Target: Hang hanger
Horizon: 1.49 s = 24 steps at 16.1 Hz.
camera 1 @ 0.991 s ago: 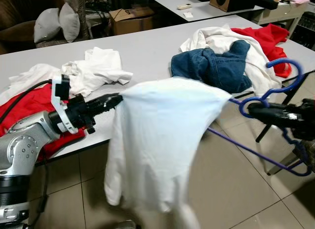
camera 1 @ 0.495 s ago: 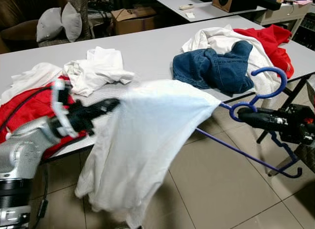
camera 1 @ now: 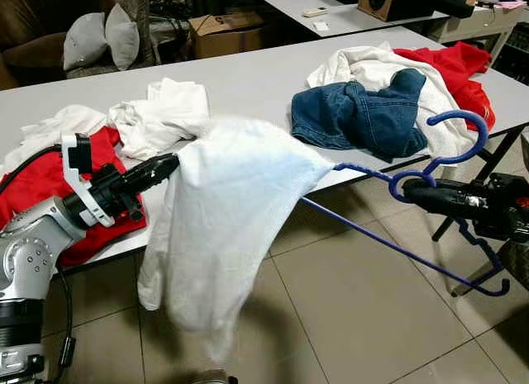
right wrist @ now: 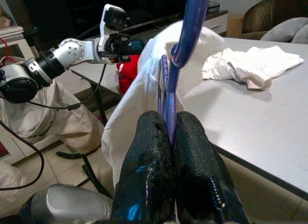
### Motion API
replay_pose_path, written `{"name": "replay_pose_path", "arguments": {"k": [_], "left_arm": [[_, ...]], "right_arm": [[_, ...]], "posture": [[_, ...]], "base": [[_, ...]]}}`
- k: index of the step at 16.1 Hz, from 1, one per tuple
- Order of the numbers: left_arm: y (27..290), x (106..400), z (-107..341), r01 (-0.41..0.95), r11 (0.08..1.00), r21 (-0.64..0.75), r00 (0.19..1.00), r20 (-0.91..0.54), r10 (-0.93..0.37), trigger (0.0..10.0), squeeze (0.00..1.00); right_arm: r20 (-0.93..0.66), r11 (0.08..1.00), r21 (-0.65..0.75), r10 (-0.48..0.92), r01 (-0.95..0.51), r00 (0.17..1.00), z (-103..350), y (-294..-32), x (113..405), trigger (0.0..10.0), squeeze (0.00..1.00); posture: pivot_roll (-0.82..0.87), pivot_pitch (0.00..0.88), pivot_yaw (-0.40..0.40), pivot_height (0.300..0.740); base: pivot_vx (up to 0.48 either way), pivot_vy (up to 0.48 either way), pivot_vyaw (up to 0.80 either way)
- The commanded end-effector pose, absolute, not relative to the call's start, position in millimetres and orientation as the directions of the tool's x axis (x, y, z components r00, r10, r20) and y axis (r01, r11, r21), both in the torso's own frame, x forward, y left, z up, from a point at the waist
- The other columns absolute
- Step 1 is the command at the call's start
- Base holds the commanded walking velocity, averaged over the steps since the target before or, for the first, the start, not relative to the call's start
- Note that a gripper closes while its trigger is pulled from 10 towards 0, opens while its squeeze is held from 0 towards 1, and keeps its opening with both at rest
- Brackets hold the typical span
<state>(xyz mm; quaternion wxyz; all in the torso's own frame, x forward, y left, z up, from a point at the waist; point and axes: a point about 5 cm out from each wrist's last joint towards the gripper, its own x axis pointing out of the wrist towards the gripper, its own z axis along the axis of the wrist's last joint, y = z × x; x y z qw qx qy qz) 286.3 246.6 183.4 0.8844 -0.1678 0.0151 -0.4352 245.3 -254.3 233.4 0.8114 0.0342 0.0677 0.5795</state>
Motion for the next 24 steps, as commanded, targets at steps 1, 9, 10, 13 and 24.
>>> {"name": "replay_pose_path", "arguments": {"k": [1,9,10,13,24], "left_arm": [[245,285,185,0.780,0.554,-0.291,0.601,0.099,-0.793,0.0,0.00],[228,280,170,0.791,0.564,-0.236,0.581,0.001,-0.814,10.0,1.00],[226,279,171,0.792,0.566,-0.229,0.586,0.022,-0.810,10.0,1.00],[225,279,176,0.769,0.600,-0.220,0.629,0.091,-0.772,10.0,1.00],[171,301,298,0.989,0.137,0.061,0.130,0.113,-0.985,10.0,0.00]], "right_arm": [[-0.062,0.345,0.094,0.938,-0.934,0.341,241,-259,245,0.0,0.00],[-0.013,0.443,0.020,0.897,-0.896,0.443,247,-258,260,0.0,0.00],[-0.004,0.458,0.021,0.889,-0.888,0.459,247,-257,262,0.0,0.00],[0.021,0.519,-0.001,0.855,-0.855,0.519,245,-254,268,0.0,0.00],[-0.030,0.249,0.081,0.968,-0.965,0.248,246,-246,255,0.0,0.00]], "posture": [[-0.07,0.000,0.028,0.740],[-0.07,0.000,0.023,0.740],[-0.07,0.000,0.022,0.740],[-0.07,0.000,0.022,0.740],[-0.05,0.000,0.024,0.740]], "base": [[0.000,0.000,0.00],[0.000,0.000,0.00],[0.000,0.000,0.00],[0.000,0.000,0.00],[0.000,0.000,0.00]]}}
